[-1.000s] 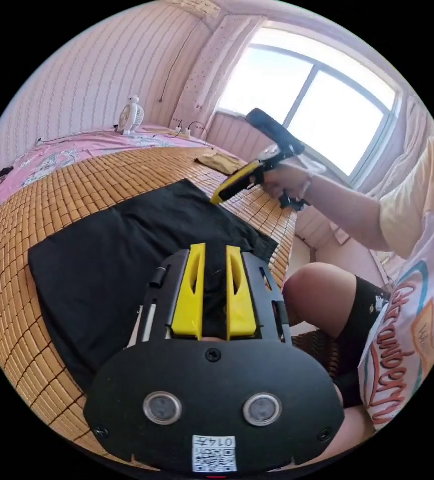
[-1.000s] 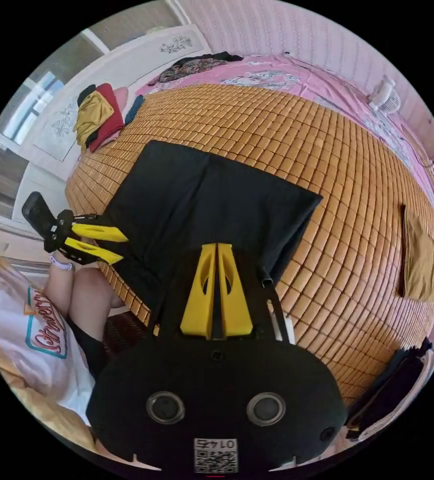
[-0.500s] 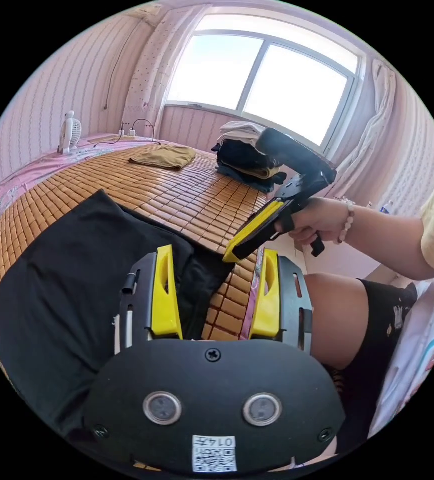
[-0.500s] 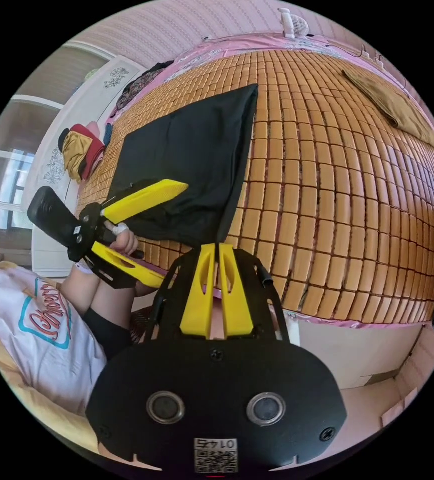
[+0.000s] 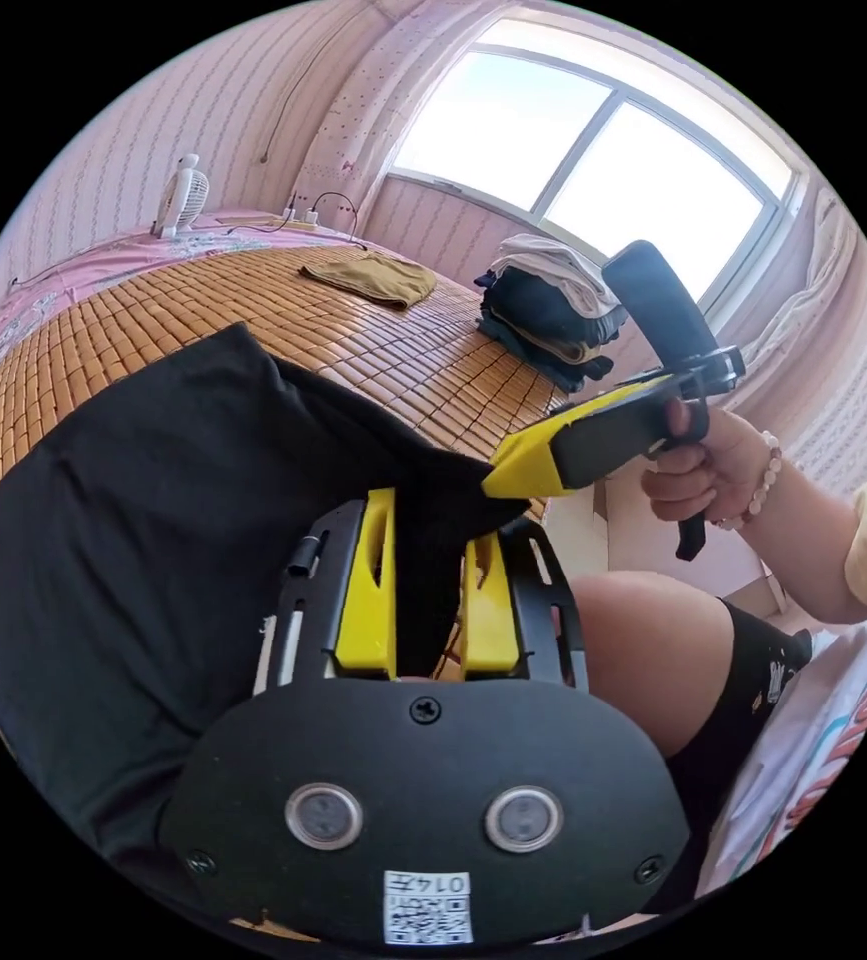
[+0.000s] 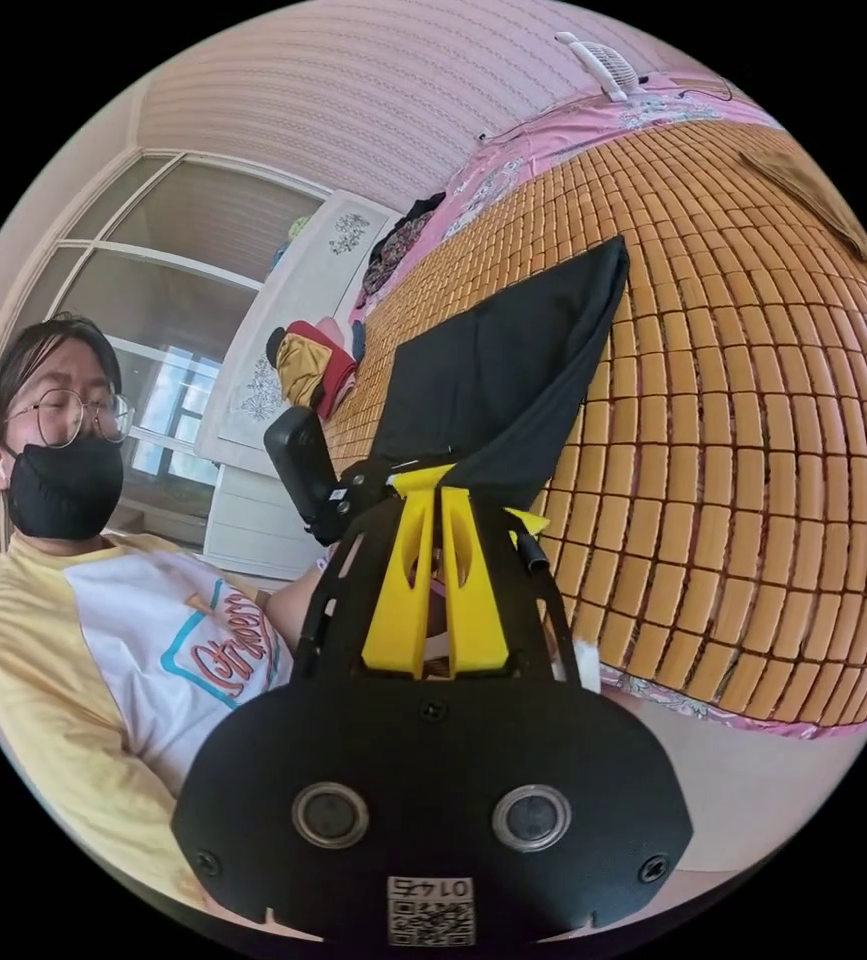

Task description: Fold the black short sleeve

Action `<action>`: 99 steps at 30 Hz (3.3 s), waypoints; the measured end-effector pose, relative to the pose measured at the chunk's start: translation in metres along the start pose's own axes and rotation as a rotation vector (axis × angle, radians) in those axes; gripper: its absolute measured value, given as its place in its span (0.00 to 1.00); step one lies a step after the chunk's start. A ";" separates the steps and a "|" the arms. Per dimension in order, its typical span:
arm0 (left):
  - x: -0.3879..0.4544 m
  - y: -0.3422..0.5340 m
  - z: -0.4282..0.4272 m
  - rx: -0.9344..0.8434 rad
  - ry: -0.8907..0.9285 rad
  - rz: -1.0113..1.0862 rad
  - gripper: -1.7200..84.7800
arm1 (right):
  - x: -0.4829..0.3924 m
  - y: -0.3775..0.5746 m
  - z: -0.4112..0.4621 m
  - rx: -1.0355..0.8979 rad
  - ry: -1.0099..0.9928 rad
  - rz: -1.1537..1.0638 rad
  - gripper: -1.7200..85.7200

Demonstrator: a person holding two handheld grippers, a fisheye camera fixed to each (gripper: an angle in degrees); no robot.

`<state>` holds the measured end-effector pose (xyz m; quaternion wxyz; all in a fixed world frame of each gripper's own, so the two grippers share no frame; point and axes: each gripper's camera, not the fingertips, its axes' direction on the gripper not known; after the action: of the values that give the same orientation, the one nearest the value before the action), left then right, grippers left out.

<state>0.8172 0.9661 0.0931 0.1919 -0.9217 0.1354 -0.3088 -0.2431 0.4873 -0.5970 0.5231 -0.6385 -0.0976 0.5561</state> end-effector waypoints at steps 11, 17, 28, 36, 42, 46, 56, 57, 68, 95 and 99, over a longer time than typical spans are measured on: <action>0.040 0.010 -0.005 -0.071 -0.098 0.233 0.01 | 0.124 0.026 -0.009 0.265 0.195 0.142 0.15; 0.050 0.024 -0.021 -0.033 0.001 0.329 0.01 | 0.164 0.005 -0.001 0.448 0.296 0.231 0.10; 0.047 0.052 -0.073 0.252 0.086 0.297 0.01 | 0.143 0.064 -0.114 0.655 0.295 0.260 0.03; -0.017 0.087 -0.121 0.455 0.102 -0.034 0.01 | 0.034 0.014 -0.162 0.490 0.519 0.028 0.03; -0.056 0.119 -0.159 0.461 -0.240 -0.182 0.04 | 0.005 -0.114 -0.063 0.343 0.495 -0.069 0.06; -0.106 0.143 -0.185 0.462 -0.409 -0.440 0.10 | 0.020 -0.175 -0.006 0.256 0.451 -0.015 0.09; -0.177 0.140 -0.195 0.251 -0.338 -0.411 0.14 | 0.028 -0.211 0.046 0.024 0.728 -0.150 0.18; -0.181 0.135 -0.188 0.210 -0.348 -0.397 0.15 | 0.028 -0.214 0.054 -0.010 0.761 -0.168 0.18; -0.203 0.100 -0.163 -0.003 -0.378 -0.386 0.04 | 0.007 -0.200 0.040 -0.041 0.708 -0.267 0.05; -0.206 -0.227 -0.147 0.312 -0.008 -0.074 0.11 | -0.047 -0.198 -0.533 0.537 0.801 0.196 0.13; -0.252 -0.204 -0.120 0.186 -0.052 -0.252 0.11 | -0.027 -0.204 -0.510 0.542 0.820 0.259 0.16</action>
<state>0.5745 1.2086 0.1401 0.2393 -0.9173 -0.0156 -0.3179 0.2543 0.2712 -0.5067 0.5919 -0.6524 0.3436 0.3254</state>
